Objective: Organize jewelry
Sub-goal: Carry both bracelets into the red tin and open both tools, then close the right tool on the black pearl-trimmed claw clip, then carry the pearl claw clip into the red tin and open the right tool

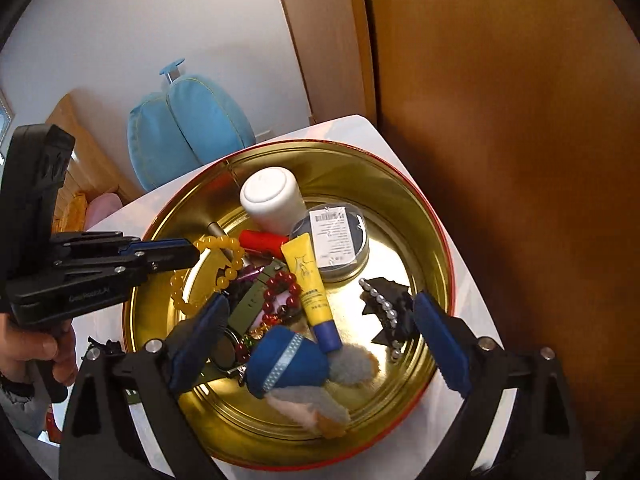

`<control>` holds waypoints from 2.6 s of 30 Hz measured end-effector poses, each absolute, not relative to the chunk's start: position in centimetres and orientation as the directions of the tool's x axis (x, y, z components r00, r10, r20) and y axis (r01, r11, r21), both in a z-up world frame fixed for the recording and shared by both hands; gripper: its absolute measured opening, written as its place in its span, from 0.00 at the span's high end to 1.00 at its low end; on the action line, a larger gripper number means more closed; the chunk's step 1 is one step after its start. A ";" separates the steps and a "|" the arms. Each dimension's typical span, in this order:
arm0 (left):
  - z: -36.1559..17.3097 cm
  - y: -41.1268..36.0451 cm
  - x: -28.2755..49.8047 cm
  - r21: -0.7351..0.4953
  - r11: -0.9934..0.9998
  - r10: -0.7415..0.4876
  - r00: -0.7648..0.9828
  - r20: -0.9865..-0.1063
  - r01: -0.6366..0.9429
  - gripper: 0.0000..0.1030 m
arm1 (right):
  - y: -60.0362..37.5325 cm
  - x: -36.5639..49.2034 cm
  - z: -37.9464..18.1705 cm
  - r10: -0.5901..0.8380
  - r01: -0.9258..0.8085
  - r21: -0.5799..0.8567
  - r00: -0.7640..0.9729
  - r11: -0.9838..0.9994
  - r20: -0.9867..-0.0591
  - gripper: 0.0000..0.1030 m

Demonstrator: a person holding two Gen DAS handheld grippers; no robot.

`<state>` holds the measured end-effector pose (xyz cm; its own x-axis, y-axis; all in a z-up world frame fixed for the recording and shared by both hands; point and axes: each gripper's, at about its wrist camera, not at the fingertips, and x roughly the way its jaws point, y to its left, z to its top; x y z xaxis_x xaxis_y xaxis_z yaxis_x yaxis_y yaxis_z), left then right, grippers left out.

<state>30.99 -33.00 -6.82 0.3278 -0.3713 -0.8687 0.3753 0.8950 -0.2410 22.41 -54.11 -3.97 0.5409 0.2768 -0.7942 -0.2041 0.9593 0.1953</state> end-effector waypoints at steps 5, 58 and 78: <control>-7.0 -33.3 31.0 -0.250 0.898 -0.376 0.335 -0.864 0.362 0.33 | -54.9 21.1 -4.0 0.276 -0.188 0.206 0.532 0.960 -0.801 0.08; -11.7 -2.5 13.8 -0.345 0.938 -0.337 0.365 -0.868 0.046 0.29 | -22.6 9.9 -10.5 0.390 -0.502 0.256 0.182 0.826 -0.902 0.08; -10.9 -2.8 14.2 -0.386 0.919 -0.386 0.379 -0.841 0.079 0.29 | -24.8 8.9 -7.2 0.345 -0.452 0.169 0.343 0.876 -0.874 0.27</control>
